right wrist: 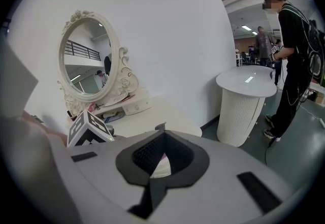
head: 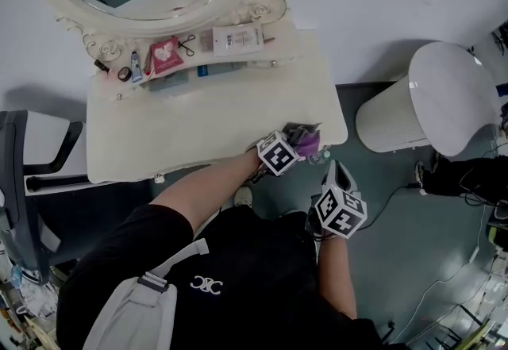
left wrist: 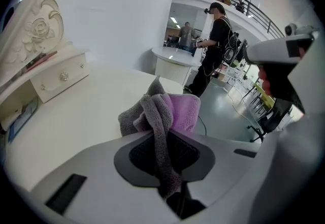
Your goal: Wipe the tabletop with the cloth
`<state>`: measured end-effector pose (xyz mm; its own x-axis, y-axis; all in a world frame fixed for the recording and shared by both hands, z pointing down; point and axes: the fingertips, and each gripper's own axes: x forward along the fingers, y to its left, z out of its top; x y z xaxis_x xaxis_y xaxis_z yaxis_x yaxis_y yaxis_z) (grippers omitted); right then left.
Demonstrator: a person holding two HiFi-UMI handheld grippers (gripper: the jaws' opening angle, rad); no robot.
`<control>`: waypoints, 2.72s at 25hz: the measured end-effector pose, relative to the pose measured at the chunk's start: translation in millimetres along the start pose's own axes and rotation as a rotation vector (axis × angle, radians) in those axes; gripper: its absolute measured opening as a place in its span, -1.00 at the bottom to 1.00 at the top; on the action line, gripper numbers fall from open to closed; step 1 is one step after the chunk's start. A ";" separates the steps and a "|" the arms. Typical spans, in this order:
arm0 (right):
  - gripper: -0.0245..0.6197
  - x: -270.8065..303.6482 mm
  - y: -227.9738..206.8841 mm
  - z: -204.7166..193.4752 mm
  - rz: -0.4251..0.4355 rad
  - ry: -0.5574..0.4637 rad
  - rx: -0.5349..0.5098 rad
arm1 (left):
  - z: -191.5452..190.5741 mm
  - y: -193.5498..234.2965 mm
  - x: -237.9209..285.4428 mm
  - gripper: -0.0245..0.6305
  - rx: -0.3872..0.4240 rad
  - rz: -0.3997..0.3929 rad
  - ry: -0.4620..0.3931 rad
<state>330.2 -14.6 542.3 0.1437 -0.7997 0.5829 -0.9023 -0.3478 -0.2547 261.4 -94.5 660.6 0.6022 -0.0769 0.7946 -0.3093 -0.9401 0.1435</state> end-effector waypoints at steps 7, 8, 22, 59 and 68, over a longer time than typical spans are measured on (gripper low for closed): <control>-0.91 38.9 -51.2 35.5 0.083 0.044 -0.042 | 37.9 -6.2 31.7 -0.76 -0.100 0.025 -0.001; -0.91 43.4 -58.5 46.1 0.100 0.039 -0.045 | 42.1 -6.8 35.5 -0.76 -0.121 0.045 -0.007; -0.91 88.9 -131.0 103.6 0.266 0.077 -0.067 | 107.8 -0.1 84.1 -0.76 -0.272 0.245 -0.040; -0.91 138.1 -163.8 111.1 0.090 0.170 -0.065 | 210.0 259.6 99.9 -0.77 -0.210 0.821 -0.018; -0.91 136.0 -179.2 104.4 0.058 0.188 -0.054 | 217.3 288.1 97.7 -0.77 -0.437 0.862 -0.102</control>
<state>553.9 -112.2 586.7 0.0173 -0.7103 0.7037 -0.9279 -0.2735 -0.2533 391.0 -445.1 651.3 0.0958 -0.7293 0.6775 -0.9078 -0.3432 -0.2411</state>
